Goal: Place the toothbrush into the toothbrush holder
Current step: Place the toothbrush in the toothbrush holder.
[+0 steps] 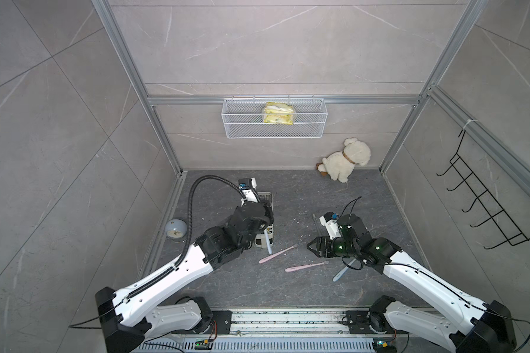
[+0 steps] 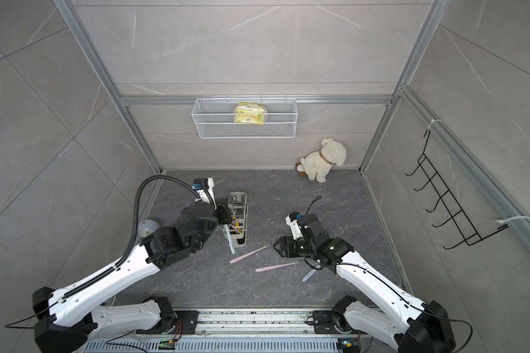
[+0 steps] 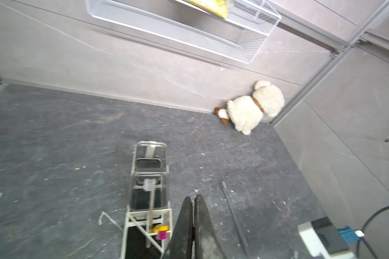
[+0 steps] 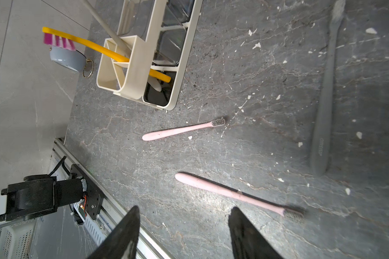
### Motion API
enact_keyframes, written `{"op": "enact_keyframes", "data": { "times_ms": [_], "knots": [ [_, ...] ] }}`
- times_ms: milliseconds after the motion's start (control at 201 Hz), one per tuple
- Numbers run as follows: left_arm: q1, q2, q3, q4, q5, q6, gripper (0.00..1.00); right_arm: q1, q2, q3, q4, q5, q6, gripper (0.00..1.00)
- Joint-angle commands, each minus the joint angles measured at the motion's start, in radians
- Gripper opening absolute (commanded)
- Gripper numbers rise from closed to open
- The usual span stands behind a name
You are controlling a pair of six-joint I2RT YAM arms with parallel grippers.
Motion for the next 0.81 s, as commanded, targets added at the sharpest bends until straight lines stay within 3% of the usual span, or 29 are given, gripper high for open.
{"op": "enact_keyframes", "data": {
  "times_ms": [0,289,493,802],
  "knots": [
    [0.002,-0.016,-0.142,0.354,-0.188,0.188,0.0,0.005,0.026,-0.007,0.061,-0.027,0.023,0.65],
    [0.001,0.163,-0.212,0.892,-0.27,0.465,0.0,0.005,0.042,-0.025,0.073,-0.025,0.023,0.65],
    [0.025,0.262,-0.184,0.986,-0.323,0.566,0.0,0.006,0.049,-0.043,0.084,-0.029,0.02,0.65],
    [0.088,0.264,-0.274,1.078,-0.317,0.509,0.0,0.005,0.071,-0.044,0.084,-0.025,0.003,0.65]
  ]
}}
